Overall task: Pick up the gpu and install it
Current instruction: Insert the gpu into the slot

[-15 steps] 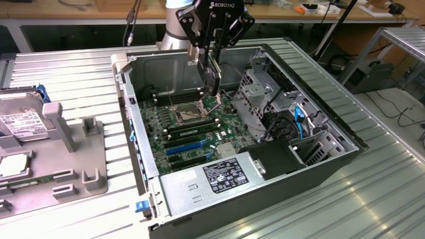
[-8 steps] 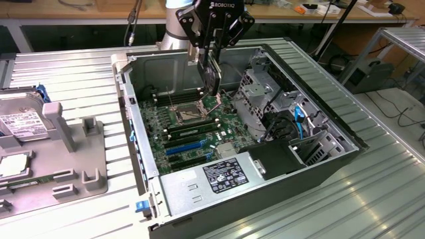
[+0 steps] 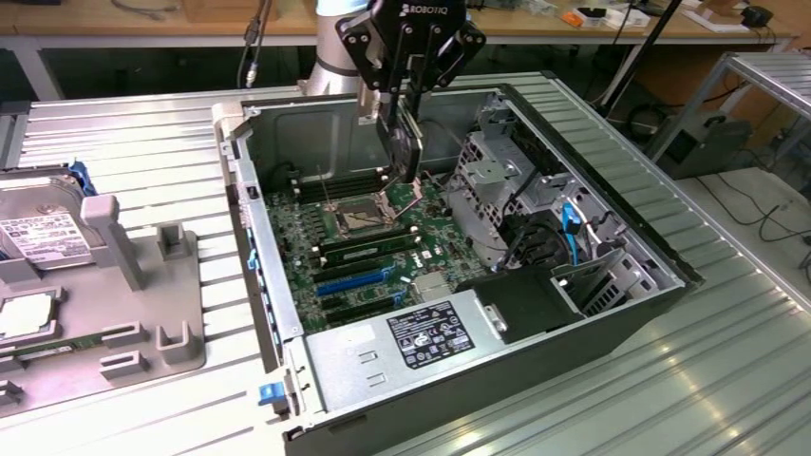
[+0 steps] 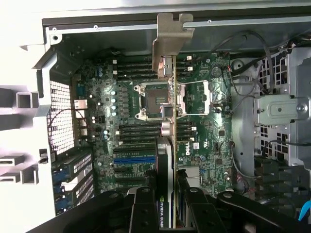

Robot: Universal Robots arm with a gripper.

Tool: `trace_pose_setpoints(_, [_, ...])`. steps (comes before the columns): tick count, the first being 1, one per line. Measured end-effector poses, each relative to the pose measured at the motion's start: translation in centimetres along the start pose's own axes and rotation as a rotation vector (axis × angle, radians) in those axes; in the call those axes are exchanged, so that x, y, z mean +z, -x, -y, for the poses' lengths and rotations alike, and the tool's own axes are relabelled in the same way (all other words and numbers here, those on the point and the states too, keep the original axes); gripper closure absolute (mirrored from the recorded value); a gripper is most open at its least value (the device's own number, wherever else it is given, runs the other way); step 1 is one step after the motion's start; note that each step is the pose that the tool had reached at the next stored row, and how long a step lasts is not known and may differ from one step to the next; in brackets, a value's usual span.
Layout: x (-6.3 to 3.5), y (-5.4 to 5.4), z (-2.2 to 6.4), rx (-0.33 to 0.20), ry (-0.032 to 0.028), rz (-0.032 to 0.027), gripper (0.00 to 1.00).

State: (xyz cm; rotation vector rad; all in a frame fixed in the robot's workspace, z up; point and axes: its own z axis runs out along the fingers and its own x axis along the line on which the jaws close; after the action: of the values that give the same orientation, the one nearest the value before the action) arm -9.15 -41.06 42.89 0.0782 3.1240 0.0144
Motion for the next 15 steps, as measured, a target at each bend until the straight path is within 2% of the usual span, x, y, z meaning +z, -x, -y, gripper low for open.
trace_pose_setpoints(15, [0.0,0.0,0.0,-0.121,0.0019,-0.0012,0.73])
